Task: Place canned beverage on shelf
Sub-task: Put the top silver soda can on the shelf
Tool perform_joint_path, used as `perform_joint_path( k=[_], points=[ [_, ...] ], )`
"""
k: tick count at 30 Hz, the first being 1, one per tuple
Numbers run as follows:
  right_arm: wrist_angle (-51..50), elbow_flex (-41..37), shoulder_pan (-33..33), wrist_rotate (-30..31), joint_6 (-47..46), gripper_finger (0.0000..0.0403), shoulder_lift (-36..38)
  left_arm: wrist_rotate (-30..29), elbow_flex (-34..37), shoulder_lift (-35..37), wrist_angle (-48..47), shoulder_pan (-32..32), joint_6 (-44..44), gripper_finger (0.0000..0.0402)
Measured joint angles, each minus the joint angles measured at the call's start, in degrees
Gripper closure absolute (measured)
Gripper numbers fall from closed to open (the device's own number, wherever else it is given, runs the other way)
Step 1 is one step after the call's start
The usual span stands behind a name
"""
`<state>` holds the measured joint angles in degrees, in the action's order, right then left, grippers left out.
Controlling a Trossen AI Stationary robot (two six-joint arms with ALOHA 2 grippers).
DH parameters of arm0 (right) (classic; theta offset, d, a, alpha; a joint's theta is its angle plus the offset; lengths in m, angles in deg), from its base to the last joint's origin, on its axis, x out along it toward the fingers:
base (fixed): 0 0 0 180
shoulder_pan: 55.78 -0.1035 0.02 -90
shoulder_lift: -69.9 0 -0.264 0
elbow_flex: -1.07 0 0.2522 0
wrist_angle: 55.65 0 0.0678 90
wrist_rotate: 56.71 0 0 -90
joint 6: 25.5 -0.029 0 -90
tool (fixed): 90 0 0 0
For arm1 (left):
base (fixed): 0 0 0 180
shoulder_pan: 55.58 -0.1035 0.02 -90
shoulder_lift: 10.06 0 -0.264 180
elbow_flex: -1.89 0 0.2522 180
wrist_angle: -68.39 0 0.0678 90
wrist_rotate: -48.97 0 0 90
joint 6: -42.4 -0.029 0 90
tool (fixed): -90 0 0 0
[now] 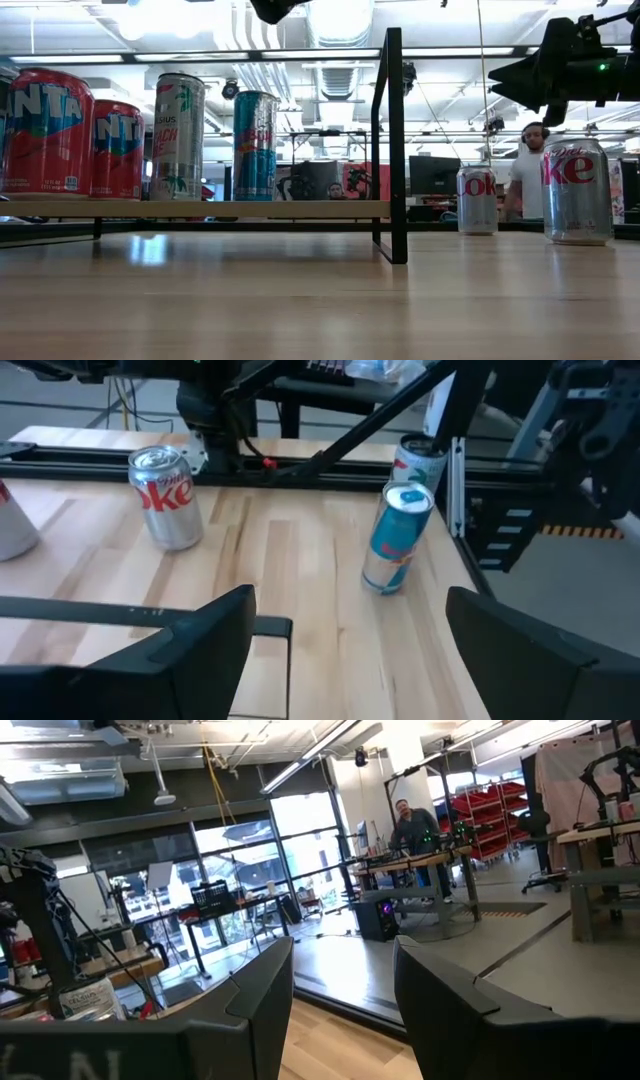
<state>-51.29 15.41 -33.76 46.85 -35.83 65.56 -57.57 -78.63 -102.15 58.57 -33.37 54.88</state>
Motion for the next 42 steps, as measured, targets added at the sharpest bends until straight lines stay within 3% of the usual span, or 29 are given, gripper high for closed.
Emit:
perform_joint_path(
  k=[14, 22, 33, 42],
  points=[
    [-0.2, 0.0, 0.0, 0.0, 0.0, 0.0245, 0.0, -18.9, 0.0, 1.1, -4.9, 5.5, 1.8, 0.0091],
    [-0.3, 0.0, 0.0, 0.0, 0.0, 0.0245, 0.0, -16.3, 0.0, 1.2, 0.2, 4.0, -8.0, 0.0091],
    [-0.3, 0.0, 0.0, 0.0, 0.0, 0.0245, 0.0, -13.8, 0.0, 1.0, 1.5, 2.6, -3.5, 0.0091],
    [-0.3, 0.0, 0.0, 0.0, 0.0, 0.0245, 0.0, -12.7, 0.0, 1.2, 1.6, 2.1, -7.0, 0.0091]
  ],
)
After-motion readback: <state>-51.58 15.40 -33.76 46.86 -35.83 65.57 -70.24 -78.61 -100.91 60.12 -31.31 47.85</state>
